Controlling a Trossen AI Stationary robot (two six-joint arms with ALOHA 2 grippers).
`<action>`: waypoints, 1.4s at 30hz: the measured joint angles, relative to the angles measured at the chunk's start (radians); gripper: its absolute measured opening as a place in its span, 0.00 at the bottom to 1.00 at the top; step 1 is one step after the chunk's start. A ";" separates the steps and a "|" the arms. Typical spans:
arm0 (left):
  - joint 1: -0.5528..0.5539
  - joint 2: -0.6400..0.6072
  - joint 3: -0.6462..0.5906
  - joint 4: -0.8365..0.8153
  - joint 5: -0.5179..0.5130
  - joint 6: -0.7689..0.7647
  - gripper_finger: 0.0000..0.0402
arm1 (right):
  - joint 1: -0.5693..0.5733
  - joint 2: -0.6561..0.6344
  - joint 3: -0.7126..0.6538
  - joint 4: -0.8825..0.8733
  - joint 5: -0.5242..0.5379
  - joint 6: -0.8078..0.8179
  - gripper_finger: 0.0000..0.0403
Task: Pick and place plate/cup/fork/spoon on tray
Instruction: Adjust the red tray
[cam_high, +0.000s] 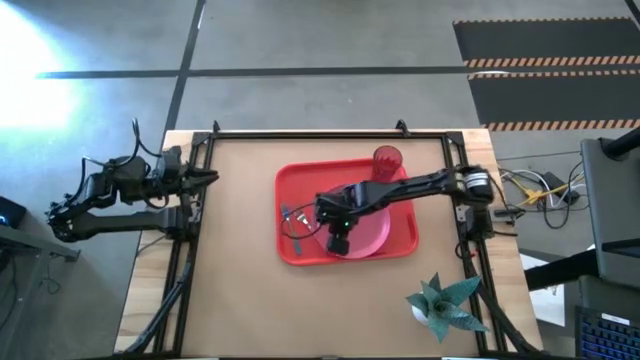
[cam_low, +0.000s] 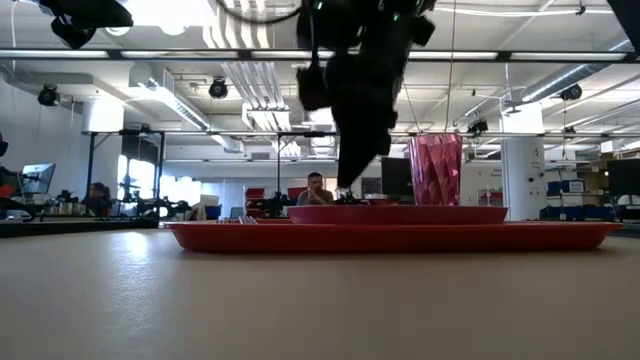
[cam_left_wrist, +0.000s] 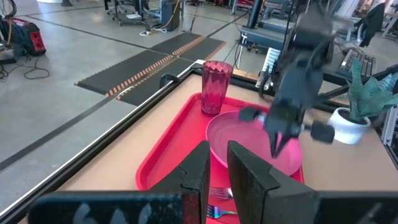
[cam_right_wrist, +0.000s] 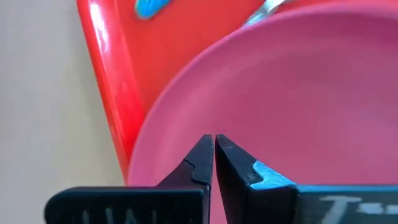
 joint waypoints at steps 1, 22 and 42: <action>0.000 0.000 0.000 0.001 0.000 0.000 0.09 | -0.001 -0.026 0.000 -0.006 0.026 0.004 0.02; 0.001 0.569 -0.348 0.814 -0.026 -0.076 0.09 | 0.036 -0.765 0.000 -0.012 0.469 0.034 0.02; 0.134 1.019 -0.102 0.437 -0.197 -0.011 0.00 | 0.093 -0.732 0.000 -0.065 0.463 -0.020 0.02</action>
